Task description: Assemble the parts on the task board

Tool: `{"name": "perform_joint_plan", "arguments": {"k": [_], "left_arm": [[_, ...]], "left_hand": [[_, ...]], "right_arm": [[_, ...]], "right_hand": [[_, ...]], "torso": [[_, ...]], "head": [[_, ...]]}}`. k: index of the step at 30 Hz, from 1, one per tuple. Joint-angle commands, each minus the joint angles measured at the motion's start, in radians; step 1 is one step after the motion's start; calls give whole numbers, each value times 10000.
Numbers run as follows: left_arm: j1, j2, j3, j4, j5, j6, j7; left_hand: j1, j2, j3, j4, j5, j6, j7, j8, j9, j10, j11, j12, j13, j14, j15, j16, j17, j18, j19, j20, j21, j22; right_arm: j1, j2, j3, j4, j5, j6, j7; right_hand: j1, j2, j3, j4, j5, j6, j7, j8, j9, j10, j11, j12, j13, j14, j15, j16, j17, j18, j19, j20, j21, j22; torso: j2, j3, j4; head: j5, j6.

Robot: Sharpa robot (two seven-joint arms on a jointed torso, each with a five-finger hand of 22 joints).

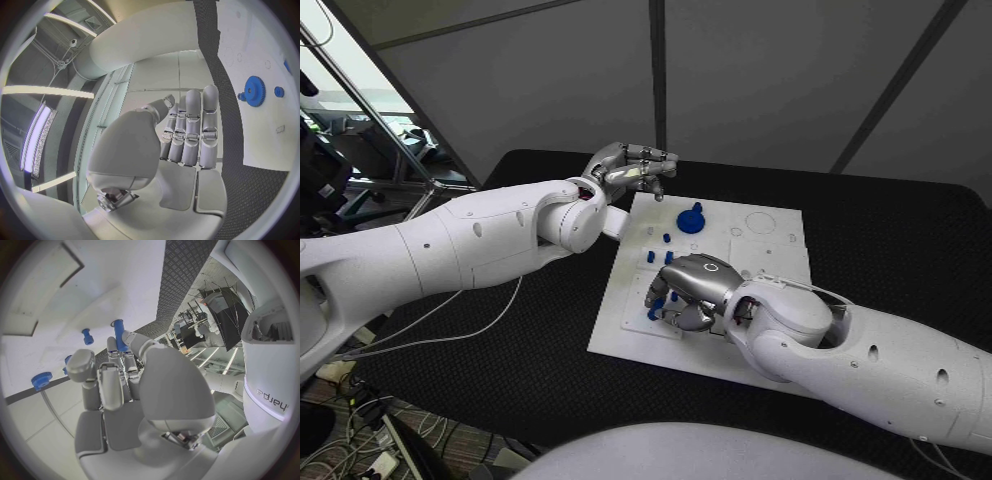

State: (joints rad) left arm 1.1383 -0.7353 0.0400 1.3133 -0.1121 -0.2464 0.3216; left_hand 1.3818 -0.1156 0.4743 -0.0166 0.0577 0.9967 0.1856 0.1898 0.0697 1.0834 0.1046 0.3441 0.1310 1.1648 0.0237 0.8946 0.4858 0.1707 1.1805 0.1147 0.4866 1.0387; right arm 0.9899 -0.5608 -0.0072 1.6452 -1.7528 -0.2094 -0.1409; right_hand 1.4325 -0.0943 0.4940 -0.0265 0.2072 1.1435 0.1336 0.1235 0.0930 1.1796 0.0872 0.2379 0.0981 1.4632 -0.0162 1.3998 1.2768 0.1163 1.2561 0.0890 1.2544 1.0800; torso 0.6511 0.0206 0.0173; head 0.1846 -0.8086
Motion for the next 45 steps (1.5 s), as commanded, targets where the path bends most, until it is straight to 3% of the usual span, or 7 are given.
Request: {"name": "perform_joint_plan", "arguments": {"k": [1,14,35,45], "left_arm": [[22,-3,11,9,35,111,48],[24,-10,11,7,34,149,1],[24,-12,10,-19,34,170,-20],[23,-4,10,-24,34,175,-27]], "left_hand": [[83,13,-6,-42,53,-72,-28,23,15,-47,-11,32,9,-59,-19,49,-11,114,-49,26,-34,-14],[80,13,-12,-41,53,-84,-26,33,14,-63,-8,47,11,-63,-17,54,-17,113,-49,25,-35,-14],[80,13,-12,-41,53,-84,-26,33,14,-63,-8,47,11,-63,-17,54,-17,113,-49,25,-35,-14],[80,13,-12,-41,53,-84,-26,33,14,-63,-8,47,11,-63,-17,54,-17,113,-49,25,-35,-14]], "right_arm": [[-34,47,-38,-22,-546,230,-304],[-49,86,-226,64,-850,539,-461],[-56,-166,-241,398,-1272,365,-692],[-58,-294,-239,551,-1363,433,-817]], "right_hand": [[76,39,-16,-42,38,-19,67,-62,2,326,-229,57,15,539,9,-29,-6,-83,-41,1,-61,-10],[48,11,-41,-50,38,-26,66,-70,0,319,-228,40,19,538,12,-29,-7,-77,-64,7,-75,-30],[30,16,-53,-56,53,-6,57,-64,5,334,-235,34,30,537,11,-27,-3,-79,-62,11,-62,-10],[21,15,-60,-60,62,11,52,-57,9,350,-240,34,37,538,9,-22,5,-78,-66,12,-61,-8]], "torso": [[-2,5,1],[0,3,-5],[6,20,-14],[-5,11,-4]], "head": [[-5,21],[-11,10],[9,-4],[9,1]]}}
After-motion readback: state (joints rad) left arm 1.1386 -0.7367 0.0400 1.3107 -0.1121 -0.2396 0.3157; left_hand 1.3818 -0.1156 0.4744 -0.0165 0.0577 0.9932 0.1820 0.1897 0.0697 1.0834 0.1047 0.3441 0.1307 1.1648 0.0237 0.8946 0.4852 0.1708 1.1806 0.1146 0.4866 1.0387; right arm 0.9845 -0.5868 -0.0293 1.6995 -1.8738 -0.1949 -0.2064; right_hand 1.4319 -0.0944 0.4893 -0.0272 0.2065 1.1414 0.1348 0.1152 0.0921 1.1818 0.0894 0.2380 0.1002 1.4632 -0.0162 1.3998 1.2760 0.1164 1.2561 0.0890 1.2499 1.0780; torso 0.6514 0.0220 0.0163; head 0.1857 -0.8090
